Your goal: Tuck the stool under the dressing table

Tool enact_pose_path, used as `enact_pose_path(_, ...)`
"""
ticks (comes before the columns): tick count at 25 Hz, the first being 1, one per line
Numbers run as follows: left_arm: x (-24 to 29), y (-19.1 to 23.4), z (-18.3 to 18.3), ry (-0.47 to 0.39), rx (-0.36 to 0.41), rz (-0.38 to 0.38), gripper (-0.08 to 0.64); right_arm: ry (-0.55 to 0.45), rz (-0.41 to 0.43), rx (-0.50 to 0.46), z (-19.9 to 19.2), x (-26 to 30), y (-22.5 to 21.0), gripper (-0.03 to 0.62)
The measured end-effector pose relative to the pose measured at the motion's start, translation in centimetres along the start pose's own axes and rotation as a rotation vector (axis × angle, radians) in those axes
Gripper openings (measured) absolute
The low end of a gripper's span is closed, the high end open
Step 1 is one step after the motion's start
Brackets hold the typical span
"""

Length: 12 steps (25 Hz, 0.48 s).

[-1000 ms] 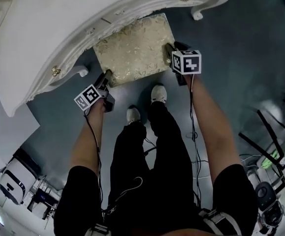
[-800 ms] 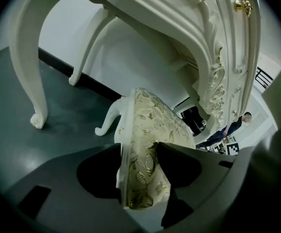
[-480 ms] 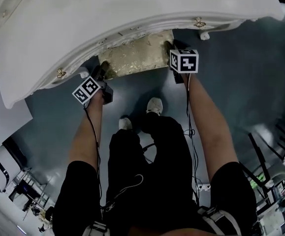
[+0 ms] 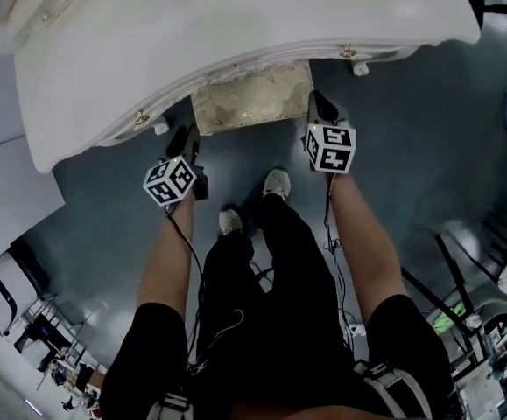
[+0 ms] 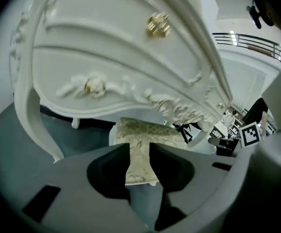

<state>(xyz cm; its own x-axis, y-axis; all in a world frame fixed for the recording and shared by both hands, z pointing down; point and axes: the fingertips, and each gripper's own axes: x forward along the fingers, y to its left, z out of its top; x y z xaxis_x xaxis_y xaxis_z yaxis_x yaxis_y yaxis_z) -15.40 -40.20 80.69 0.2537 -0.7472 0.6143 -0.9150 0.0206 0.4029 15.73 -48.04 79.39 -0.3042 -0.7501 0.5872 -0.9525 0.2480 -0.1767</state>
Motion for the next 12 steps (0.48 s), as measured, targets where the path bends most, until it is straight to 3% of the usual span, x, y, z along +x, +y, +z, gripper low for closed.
enact_pose_path(4, -9.9, -6.1, 5.3, -0.065, 0.115, -0.043, 0.028, -0.08, 0.066, -0.039, 4.4, -9.8, 7.1, 0.015)
enact_pose_path(8, -20.4, -12.3, 11.6, -0.161, 0.246, -0.083, 0.02, -0.193, 0.176, -0.157, 10.8, -20.4, 16.4, 0.015)
enact_pose_path(12, -31.2, -16.9, 15.7, -0.235, 0.378, -0.114, 0.02, -0.328, 0.132, -0.162, 16.6, -30.7, 22.3, 0.015)
